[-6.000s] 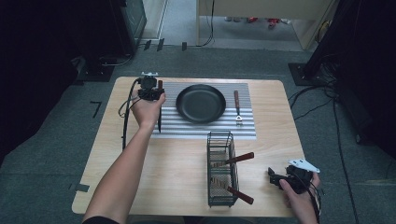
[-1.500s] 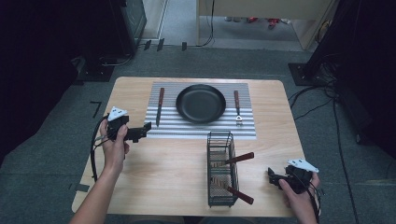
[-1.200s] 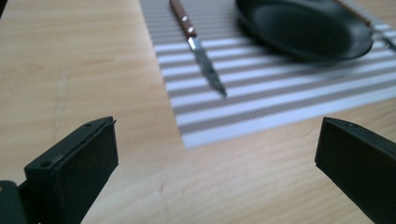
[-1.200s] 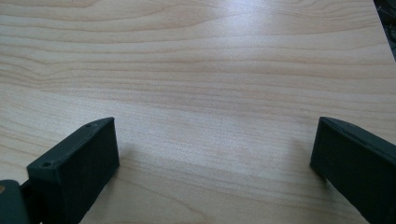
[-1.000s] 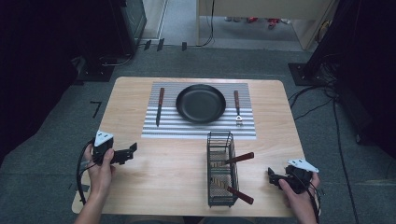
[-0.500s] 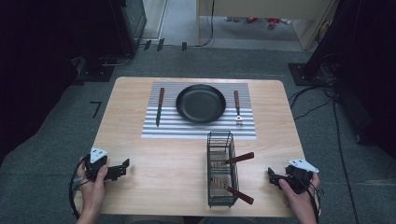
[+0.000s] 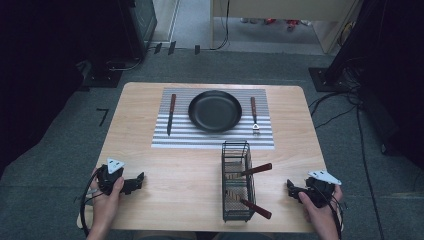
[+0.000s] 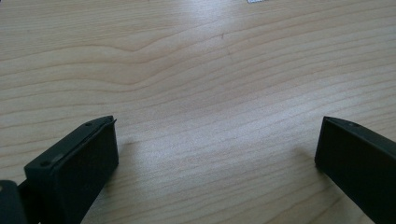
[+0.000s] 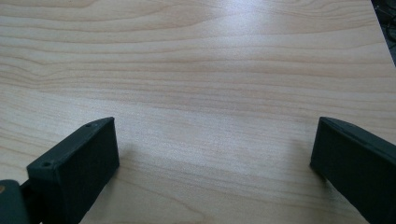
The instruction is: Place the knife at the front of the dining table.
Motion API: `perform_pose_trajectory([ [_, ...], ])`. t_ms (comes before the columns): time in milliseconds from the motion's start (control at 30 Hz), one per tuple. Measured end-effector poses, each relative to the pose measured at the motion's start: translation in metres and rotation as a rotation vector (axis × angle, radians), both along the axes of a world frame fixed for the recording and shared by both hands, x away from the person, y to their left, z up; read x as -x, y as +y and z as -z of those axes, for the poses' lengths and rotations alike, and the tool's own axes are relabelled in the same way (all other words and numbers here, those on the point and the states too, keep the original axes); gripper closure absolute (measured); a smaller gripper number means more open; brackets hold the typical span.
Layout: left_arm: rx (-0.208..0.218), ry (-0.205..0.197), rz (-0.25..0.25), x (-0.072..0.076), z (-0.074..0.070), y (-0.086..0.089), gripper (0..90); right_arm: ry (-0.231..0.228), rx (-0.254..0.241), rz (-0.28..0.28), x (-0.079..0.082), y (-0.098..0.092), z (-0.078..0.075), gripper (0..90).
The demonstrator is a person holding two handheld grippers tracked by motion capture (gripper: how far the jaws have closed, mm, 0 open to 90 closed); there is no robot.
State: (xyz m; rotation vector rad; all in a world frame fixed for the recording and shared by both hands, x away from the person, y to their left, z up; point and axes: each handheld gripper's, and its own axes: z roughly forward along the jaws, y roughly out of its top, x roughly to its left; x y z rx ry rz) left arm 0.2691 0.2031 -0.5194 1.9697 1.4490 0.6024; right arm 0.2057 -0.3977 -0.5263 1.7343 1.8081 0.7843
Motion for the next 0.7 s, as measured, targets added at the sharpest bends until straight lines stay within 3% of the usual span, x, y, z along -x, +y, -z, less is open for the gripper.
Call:
perform_pose_trajectory([
  [700, 0.002, -0.001, 0.013, -0.0017, 0.0001, 0.0003, 0.0, 0.000, 0.000, 0.002, 0.0002, 0.0002, 0.0000, 0.5],
])
